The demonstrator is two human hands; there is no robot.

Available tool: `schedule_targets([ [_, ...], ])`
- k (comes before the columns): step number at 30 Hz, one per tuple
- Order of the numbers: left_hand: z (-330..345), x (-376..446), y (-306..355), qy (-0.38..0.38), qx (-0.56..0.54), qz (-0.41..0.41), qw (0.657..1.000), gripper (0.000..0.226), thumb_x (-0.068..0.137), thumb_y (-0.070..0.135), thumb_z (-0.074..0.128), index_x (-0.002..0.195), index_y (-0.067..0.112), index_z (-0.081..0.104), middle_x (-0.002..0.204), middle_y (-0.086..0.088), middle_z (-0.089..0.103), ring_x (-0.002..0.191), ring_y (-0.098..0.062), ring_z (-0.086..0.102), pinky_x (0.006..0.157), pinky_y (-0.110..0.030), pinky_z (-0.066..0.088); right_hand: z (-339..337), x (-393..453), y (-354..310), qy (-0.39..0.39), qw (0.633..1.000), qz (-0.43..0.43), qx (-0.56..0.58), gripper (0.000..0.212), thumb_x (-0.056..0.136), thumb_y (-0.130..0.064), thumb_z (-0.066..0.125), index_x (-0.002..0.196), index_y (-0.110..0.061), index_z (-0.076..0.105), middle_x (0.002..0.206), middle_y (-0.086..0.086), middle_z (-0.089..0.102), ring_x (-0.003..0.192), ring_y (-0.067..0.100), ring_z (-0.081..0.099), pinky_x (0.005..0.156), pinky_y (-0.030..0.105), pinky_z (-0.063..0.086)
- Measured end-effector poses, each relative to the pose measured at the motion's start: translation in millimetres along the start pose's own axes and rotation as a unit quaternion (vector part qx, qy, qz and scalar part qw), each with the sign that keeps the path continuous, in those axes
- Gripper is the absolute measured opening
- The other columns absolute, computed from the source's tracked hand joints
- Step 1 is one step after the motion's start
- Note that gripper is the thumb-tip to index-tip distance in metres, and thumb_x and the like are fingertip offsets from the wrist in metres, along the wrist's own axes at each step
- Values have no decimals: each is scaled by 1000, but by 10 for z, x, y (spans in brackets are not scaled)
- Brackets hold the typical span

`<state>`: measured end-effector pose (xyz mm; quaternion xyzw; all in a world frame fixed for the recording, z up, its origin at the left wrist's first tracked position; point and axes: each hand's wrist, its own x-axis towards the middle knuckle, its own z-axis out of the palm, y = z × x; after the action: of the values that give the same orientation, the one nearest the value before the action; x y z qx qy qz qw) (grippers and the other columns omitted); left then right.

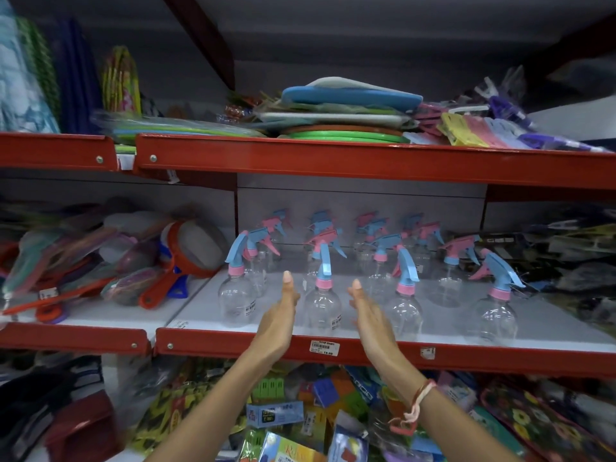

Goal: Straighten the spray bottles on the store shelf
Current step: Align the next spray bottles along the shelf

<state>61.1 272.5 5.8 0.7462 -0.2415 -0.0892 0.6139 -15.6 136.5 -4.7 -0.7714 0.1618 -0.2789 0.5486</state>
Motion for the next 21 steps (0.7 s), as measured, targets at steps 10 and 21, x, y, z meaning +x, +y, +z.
schedule_targets([
  [10, -647, 120, -179, 268, -47, 89, 958, 57, 96, 51, 21, 110, 15, 62, 119, -7, 63, 115, -21, 56, 103, -41, 40, 665, 164, -234, -77, 985, -145, 51, 72, 79, -79, 32, 121, -27, 59, 123, -8, 64, 117, 5, 56, 106, 33, 42],
  [21, -947, 518, -323, 155, -42, -64, 985, 139, 39, 102, 4, 143, 17, 38, 150, -18, 39, 139, -30, 35, 118, -50, 22, 1410, 503, -273, -232, 971, 34, 53, 94, 75, -85, 23, 149, -28, 28, 158, -4, 28, 146, 13, 25, 121, 40, 20],
])
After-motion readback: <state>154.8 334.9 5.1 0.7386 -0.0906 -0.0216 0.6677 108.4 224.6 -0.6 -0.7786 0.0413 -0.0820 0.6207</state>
